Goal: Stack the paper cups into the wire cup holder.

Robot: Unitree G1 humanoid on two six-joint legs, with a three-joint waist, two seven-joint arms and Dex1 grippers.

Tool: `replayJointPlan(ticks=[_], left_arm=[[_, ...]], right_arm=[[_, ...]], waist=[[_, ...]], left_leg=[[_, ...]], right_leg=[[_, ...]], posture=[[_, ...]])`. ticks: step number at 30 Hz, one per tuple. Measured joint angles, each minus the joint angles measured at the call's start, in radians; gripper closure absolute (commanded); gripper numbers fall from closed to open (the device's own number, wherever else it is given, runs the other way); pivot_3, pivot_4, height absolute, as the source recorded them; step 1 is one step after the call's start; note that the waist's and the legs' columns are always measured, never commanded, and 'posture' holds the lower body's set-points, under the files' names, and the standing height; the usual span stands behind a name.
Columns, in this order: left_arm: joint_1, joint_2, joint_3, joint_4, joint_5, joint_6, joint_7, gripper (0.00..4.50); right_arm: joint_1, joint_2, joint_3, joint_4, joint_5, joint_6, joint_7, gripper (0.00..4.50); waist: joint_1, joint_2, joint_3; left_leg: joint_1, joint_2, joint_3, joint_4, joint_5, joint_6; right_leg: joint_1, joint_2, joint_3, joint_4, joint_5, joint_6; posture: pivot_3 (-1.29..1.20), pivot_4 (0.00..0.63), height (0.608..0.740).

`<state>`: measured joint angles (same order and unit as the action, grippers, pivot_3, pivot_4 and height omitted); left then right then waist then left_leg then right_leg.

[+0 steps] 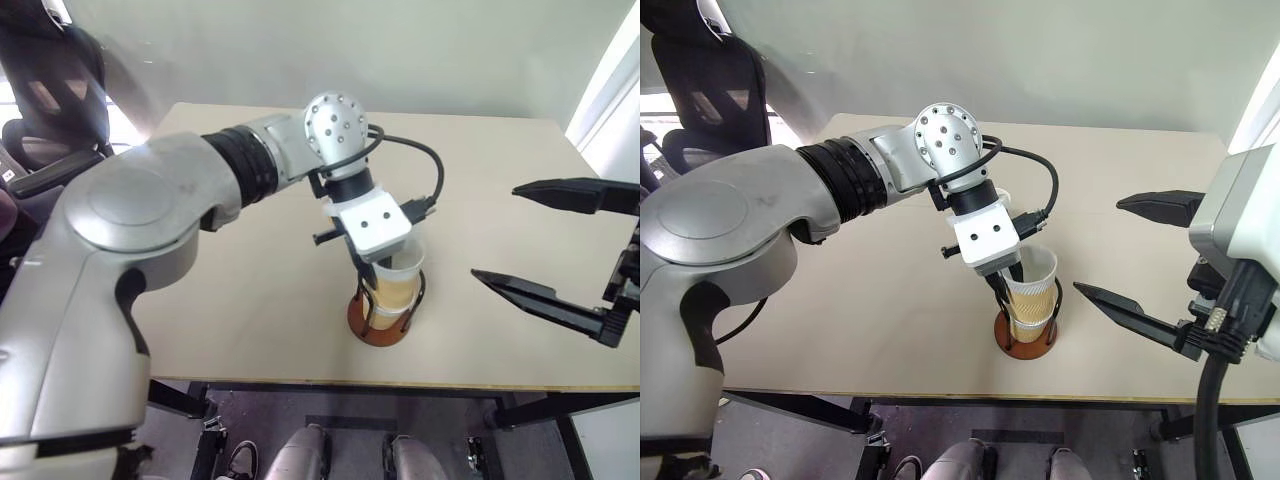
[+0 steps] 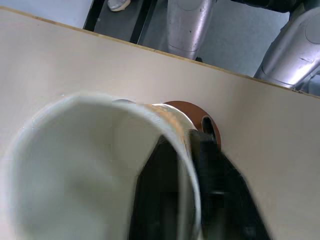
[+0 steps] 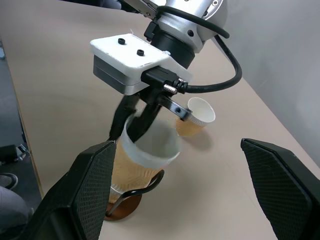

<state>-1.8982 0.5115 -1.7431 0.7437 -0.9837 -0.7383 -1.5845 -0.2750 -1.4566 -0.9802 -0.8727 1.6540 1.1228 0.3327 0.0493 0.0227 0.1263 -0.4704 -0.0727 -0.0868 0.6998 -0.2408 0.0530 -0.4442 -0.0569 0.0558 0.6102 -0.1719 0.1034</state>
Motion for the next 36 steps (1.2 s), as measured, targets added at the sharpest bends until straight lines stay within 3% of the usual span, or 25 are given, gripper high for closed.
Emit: replayJointPlan(ticks=[6,11,16,20,25,31,36], left_arm=[[0.0,0.008,-0.006,0.003,0.004,-0.001,0.0,0.72],[0.045,-0.032,0.103,0.064,0.006,0.027,-0.001,0.72],[0.071,-0.126,0.429,0.329,0.046,0.212,-0.002,0.72],[0.087,-0.162,0.589,0.562,0.296,0.244,0.053,0.72],[0.186,-0.179,0.691,0.649,0.656,0.317,0.315,0.72],[0.223,-0.183,0.848,0.654,0.887,0.417,0.542,0.72],[0.287,-0.202,0.951,0.655,1.039,0.468,0.628,0.72]], right_arm=[[0.016,0.0,-0.003,-0.001,-0.003,-0.004,-0.001,0.37],[0.022,0.0,-0.003,-0.002,-0.011,-0.019,-0.001,0.37],[0.03,0.001,-0.002,-0.005,-0.03,-0.025,0.001,0.37],[0.036,0.007,-0.002,-0.004,-0.061,-0.025,0.024,0.37],[0.038,0.014,0.027,0.001,-0.12,-0.053,0.069,0.37],[0.038,0.017,0.056,0.005,-0.153,-0.07,0.104,0.37],[0.035,0.016,0.08,0.007,-0.166,-0.086,0.11,0.37]], waist=[[0.0,0.0,0.0],[0.001,0.0,0.0],[0.002,0.001,-0.001],[-0.001,0.002,-0.001],[0.0,0.001,-0.001],[0.003,0.001,-0.001],[0.003,0.001,-0.001]], left_leg=[[0.0,0.0,0.0,0.0,0.0,0.0],[0.0,0.0,0.0,0.0,0.0,0.0],[0.0,0.0,0.003,0.0,0.001,0.001],[0.002,0.0,0.005,0.0,0.005,0.008],[0.0,0.0,0.006,0.001,0.008,0.014],[0.0,0.0,0.009,0.0,0.008,0.014],[0.001,0.0,0.009,0.0,0.008,0.014]], right_leg=[[0.0,0.0,0.0,0.0,0.0,0.0],[0.0,0.0,0.0,0.0,0.0,0.0],[0.0,0.0,0.001,0.0,0.0,0.001],[0.0,0.0,0.003,0.0,-0.001,0.002],[-0.001,-0.001,0.003,-0.001,-0.002,0.004],[-0.001,-0.001,0.004,-0.001,-0.003,0.004],[-0.001,-0.001,0.004,-0.001,-0.003,0.004]], posture=[[0.0,0.15,0.74],[0.0,0.15,0.74],[0.0,0.15,0.74],[0.0,0.15,0.74],[0.0,0.15,0.74],[0.0,0.15,0.74],[0.0,0.15,0.74]])
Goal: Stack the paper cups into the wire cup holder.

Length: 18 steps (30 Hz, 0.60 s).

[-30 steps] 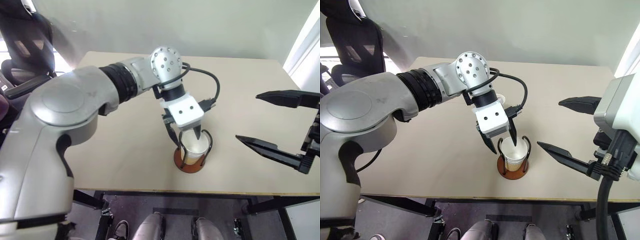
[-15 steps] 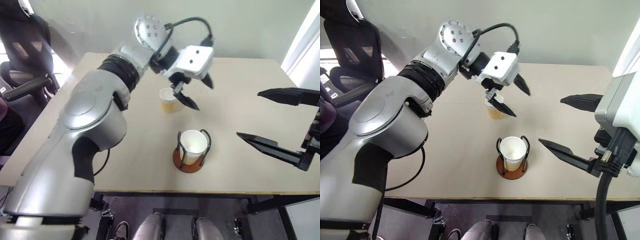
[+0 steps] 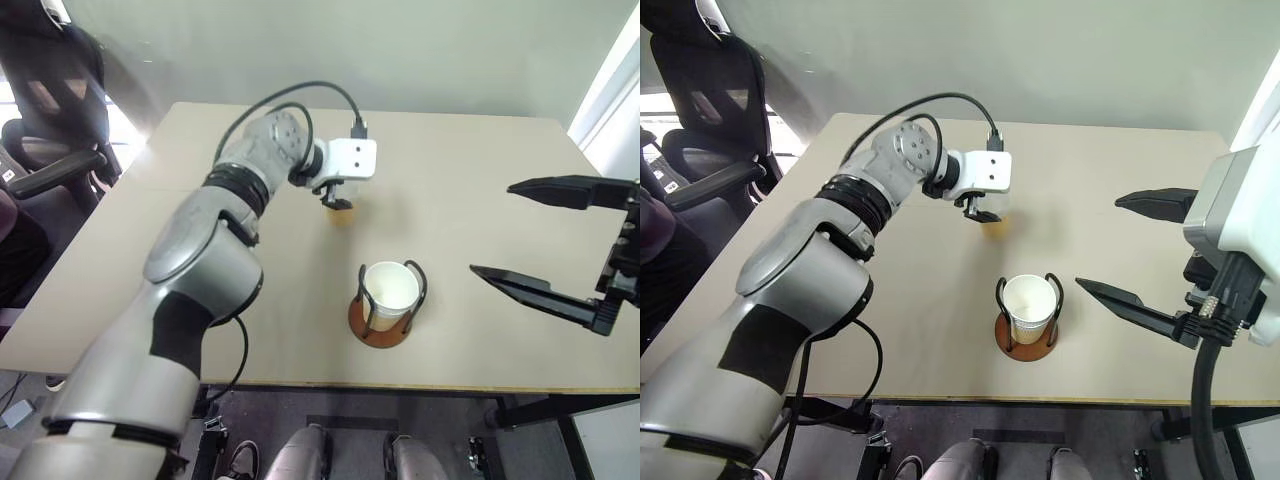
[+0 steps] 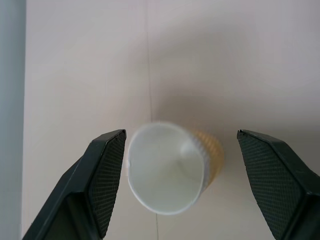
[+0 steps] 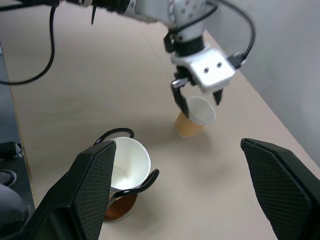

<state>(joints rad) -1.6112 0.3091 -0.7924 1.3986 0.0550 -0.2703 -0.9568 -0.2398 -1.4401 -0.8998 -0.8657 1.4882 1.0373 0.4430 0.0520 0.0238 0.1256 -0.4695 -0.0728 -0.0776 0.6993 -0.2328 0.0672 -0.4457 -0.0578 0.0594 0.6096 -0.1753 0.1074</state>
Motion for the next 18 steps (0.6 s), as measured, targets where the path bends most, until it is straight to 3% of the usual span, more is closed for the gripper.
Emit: replayJointPlan(ticks=[18], left_arm=[[0.094,-0.042,0.274,0.006,0.266,0.084,0.091,0.72]], right_arm=[[-0.039,-0.077,0.006,0.049,0.123,0.048,0.001,0.37]], waist=[[0.001,0.0,0.0]], left_leg=[[0.002,-0.001,0.001,0.001,0.001,0.0]], right_leg=[[0.001,0.0,0.001,0.001,0.001,0.0]], posture=[[0.0,0.15,0.74]])
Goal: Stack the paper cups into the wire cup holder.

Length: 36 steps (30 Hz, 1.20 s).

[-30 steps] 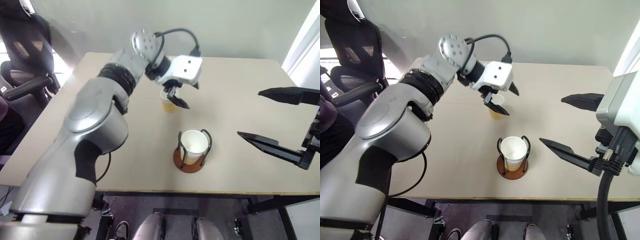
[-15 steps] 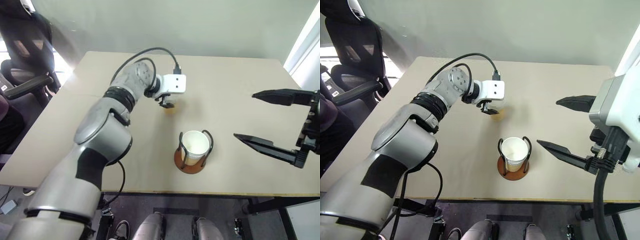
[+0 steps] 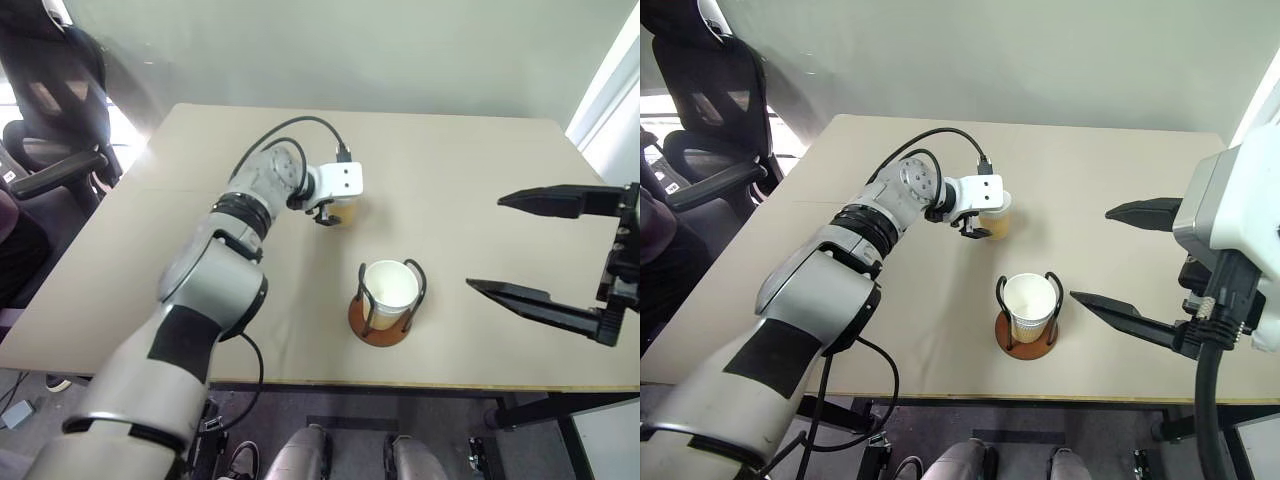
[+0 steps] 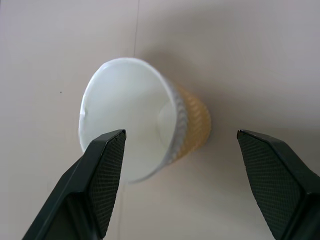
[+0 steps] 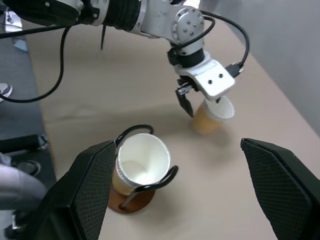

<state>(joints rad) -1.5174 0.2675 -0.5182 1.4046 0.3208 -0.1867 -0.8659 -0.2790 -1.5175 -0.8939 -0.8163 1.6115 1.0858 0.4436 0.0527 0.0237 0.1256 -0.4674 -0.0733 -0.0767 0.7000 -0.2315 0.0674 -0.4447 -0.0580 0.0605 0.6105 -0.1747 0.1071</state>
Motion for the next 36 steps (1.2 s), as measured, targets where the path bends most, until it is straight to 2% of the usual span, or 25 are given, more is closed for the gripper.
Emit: replayJointPlan(ticks=[11,12,15,20,23,31,34,36], left_arm=[[0.034,-0.046,0.032,0.0,0.124,0.001,0.04,0.72],[0.035,-0.048,0.032,0.0,0.137,0.001,0.057,0.87],[0.044,-0.057,0.032,0.0,0.166,-0.001,0.113,1.56],[0.061,-0.064,0.027,0.0,0.229,-0.013,0.179,3.5],[0.066,-0.063,0.025,0.0,0.256,-0.019,0.179,4.48],[0.062,-0.029,0.033,0.004,0.274,-0.081,0.137,4.48],[-0.001,0.001,0.077,0.007,0.239,-0.143,-0.024,4.48],[-0.069,0.019,0.131,0.006,0.181,-0.189,-0.195,4.48]], right_arm=[[-0.046,-0.042,-0.005,0.051,0.082,0.063,-0.004,0.37],[-0.046,-0.047,-0.005,0.052,0.09,0.066,-0.007,0.37],[-0.05,-0.06,-0.002,0.054,0.106,0.066,-0.025,0.37],[-0.054,-0.076,0.017,0.061,0.124,0.054,-0.054,0.37],[-0.057,-0.085,0.035,0.061,0.135,0.043,-0.074,0.37],[-0.071,-0.092,0.064,0.062,0.124,0.032,-0.079,0.37],[-0.081,-0.079,0.07,0.062,0.085,0.029,-0.056,0.37],[-0.084,-0.063,0.071,0.062,0.051,0.028,-0.031,0.37]], waist=[[0.0,0.0,0.0],[0.0,0.0,0.0],[0.0,0.0,0.0],[0.0,0.0,0.0],[0.0,0.0,0.0],[0.0,0.0,0.0],[0.0,0.0,0.0],[0.001,0.0,0.0]], left_leg=[[0.001,0.0,0.001,0.0,0.0,0.0],[0.001,0.0,0.001,0.0,0.0,0.0],[0.001,0.0,0.001,0.0,0.0,0.0],[0.001,0.0,0.001,0.0,0.001,0.0],[0.001,0.0,0.001,0.0,0.001,0.0],[0.001,0.0,0.0,0.0,0.001,0.0],[0.001,0.0,0.0,0.0,0.001,0.001],[-0.001,0.0,0.0,0.0,0.001,0.001]], right_leg=[[0.0,0.0,0.0,0.001,0.0,0.0],[0.0,0.0,0.001,0.001,0.0,0.0],[0.0,0.0,0.001,0.001,0.0,0.0],[0.0,0.0,0.0,0.001,0.0,0.0],[0.0,0.0,0.0,0.001,0.0,0.0],[0.0,0.0,0.0,0.001,0.0,0.0],[0.0,0.0,0.0,0.001,0.0,0.0],[-0.001,0.0,0.0,-0.001,0.0,0.0]], posture=[[0.0,0.15,0.74],[0.0,0.15,0.74],[0.0,0.15,0.74],[0.0,0.15,0.74],[0.0,0.15,0.74],[0.0,0.15,0.74],[0.0,0.15,0.74],[0.0,0.15,0.74]])
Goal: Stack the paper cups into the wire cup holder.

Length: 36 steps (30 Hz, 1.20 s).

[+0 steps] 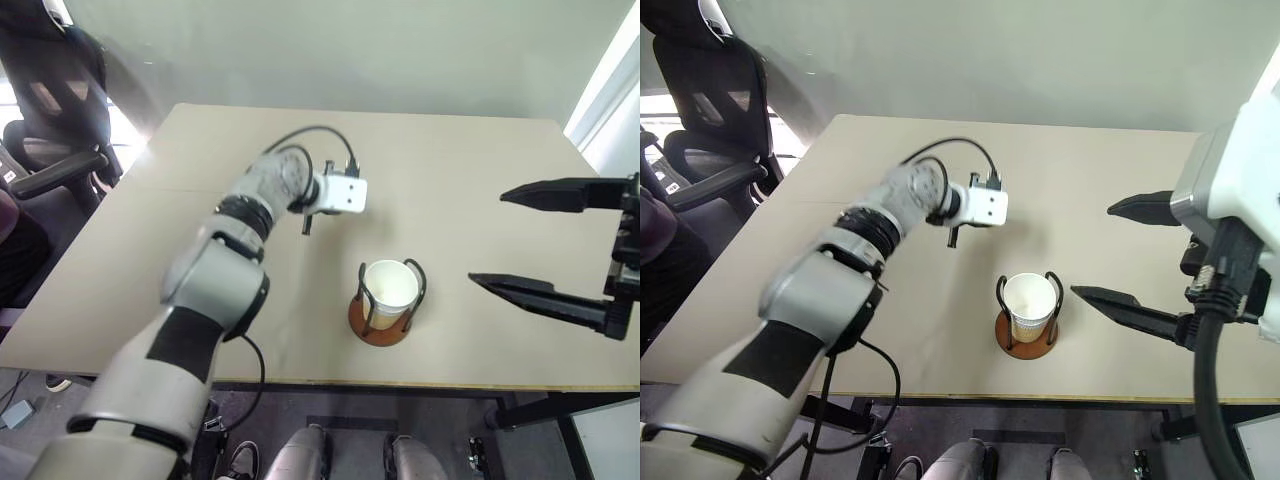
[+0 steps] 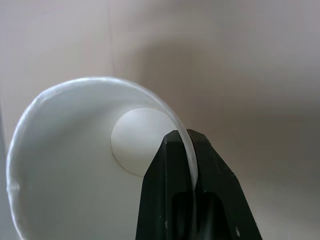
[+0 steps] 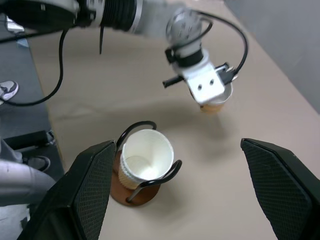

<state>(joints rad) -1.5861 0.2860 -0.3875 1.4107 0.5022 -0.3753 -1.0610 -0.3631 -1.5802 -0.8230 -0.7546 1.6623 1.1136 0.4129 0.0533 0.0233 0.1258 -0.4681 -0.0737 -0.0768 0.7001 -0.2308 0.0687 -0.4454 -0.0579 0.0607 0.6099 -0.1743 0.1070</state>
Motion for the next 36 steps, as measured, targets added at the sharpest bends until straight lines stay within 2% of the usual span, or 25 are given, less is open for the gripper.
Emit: replayJointPlan(ticks=[4,6,7,9,11,12,14,15,16,20,25,30,36], left_arm=[[-0.088,0.011,0.097,-0.023,-0.124,-0.045,-0.317,4.48],[-0.112,0.017,0.084,-0.024,-0.244,-0.068,-0.47,4.48],[-0.119,0.03,0.033,-0.045,-0.335,-0.08,-0.507,4.48],[-0.117,0.091,-0.139,-0.144,-0.539,-0.074,-0.513,4.48],[-0.118,0.194,-0.363,-0.301,-0.786,-0.046,-0.518,4.48],[-0.121,0.243,-0.472,-0.376,-0.904,-0.034,-0.519,4.48],[-0.134,0.314,-0.671,-0.502,-1.102,-0.021,-0.52,4.48],[-0.145,0.339,-0.752,-0.557,-1.182,-0.02,-0.52,4.48],[-0.162,0.367,-0.838,-0.622,-1.267,-0.019,-0.521,4.48],[-0.245,0.431,-1.046,-0.8,-1.491,-0.039,-0.521,4.48],[-0.315,0.435,-1.171,-0.85,-1.61,-0.086,-0.521,4.48],[-0.342,0.395,-1.294,-0.827,-1.616,-0.169,-0.521,4.48],[-0.343,0.334,-1.334,-0.739,-1.605,-0.222,-0.521,4.48]], right_arm=[[-0.002,0.025,0.001,0.0,-0.053,0.0,0.044,0.37],[-0.003,0.036,-0.001,0.0,-0.077,0.007,0.074,0.37],[-0.004,0.038,-0.004,0.0,-0.09,0.011,0.089,0.37],[-0.005,0.045,-0.018,0.0,-0.117,0.017,0.114,0.37],[-0.005,0.055,-0.029,-0.001,-0.146,0.023,0.135,0.37],[-0.005,0.063,-0.034,-0.002,-0.158,0.029,0.144,0.37],[-0.003,0.076,-0.047,-0.007,-0.178,0.036,0.158,0.37],[-0.003,0.082,-0.056,-0.015,-0.186,0.039,0.161,0.37],[-0.002,0.087,-0.063,-0.022,-0.195,0.041,0.162,0.37],[0.001,0.102,-0.072,-0.047,-0.197,0.046,0.156,0.37],[0.012,0.113,-0.107,-0.077,-0.175,0.058,0.123,0.37],[0.03,0.113,-0.144,-0.085,-0.13,0.078,0.08,0.37],[0.041,0.112,-0.149,-0.099,-0.084,0.078,0.026,0.37]], waist=[[-0.001,0.0,-0.001],[-0.003,0.0,-0.001],[-0.005,0.0,-0.001],[-0.008,0.001,-0.001],[-0.011,0.001,-0.001],[-0.014,0.001,-0.002],[-0.011,0.003,-0.002],[-0.01,0.002,-0.002],[-0.008,0.002,-0.002],[-0.004,0.003,-0.001],[-0.006,0.004,0.0],[-0.008,0.005,0.0],[-0.008,0.005,0.0]], left_leg=[[0.001,0.0,0.0,0.0,-0.002,0.001],[-0.001,0.0,0.001,-0.001,-0.002,0.001],[-0.002,0.0,0.002,-0.001,-0.002,0.001],[-0.002,0.001,0.003,-0.001,-0.003,0.0],[-0.002,0.003,0.003,0.0,-0.005,-0.001],[0.0,0.003,0.005,-0.001,-0.005,0.0],[-0.001,0.004,0.002,0.001,-0.007,0.0],[0.0,0.002,0.005,0.001,-0.006,0.0],[-0.002,0.003,0.003,0.003,-0.007,0.001],[-0.001,0.001,0.004,0.004,-0.007,0.002],[0.002,0.0,0.004,0.005,-0.009,0.003],[0.003,-0.001,0.005,0.003,-0.009,0.002],[0.002,-0.002,0.005,0.003,-0.008,0.001]], right_leg=[[0.0,0.0,0.0,0.0,-0.001,0.0],[-0.002,0.001,0.0,0.001,-0.001,0.0],[-0.003,0.001,-0.001,0.002,0.0,0.0],[-0.004,0.003,-0.002,0.002,0.0,0.0],[-0.005,0.0,0.0,0.004,0.001,0.0],[-0.004,0.004,-0.006,0.003,0.001,0.0],[-0.003,-0.002,-0.001,0.003,0.001,0.0],[-0.003,0.003,-0.008,0.003,0.002,0.001],[-0.003,-0.002,-0.003,0.002,0.002,0.002],[0.0,0.0,-0.005,0.0,0.004,0.005],[0.003,-0.007,-0.002,0.0,0.002,0.006],[0.003,-0.009,-0.004,0.001,0.001,0.006],[0.003,-0.011,-0.005,0.0,0.002,0.007]], posture=[[0.0,0.15,0.74],[0.0,0.15,0.74],[0.0,0.15,0.74],[0.0,0.15,0.74],[0.0,0.15,0.74],[0.0,0.15,0.74],[0.0,0.15,0.74],[0.0,0.15,0.74],[0.0,0.15,0.74],[0.0,0.15,0.74],[0.0,0.15,0.74],[0.0,0.15,0.74],[0.0,0.15,0.74]])
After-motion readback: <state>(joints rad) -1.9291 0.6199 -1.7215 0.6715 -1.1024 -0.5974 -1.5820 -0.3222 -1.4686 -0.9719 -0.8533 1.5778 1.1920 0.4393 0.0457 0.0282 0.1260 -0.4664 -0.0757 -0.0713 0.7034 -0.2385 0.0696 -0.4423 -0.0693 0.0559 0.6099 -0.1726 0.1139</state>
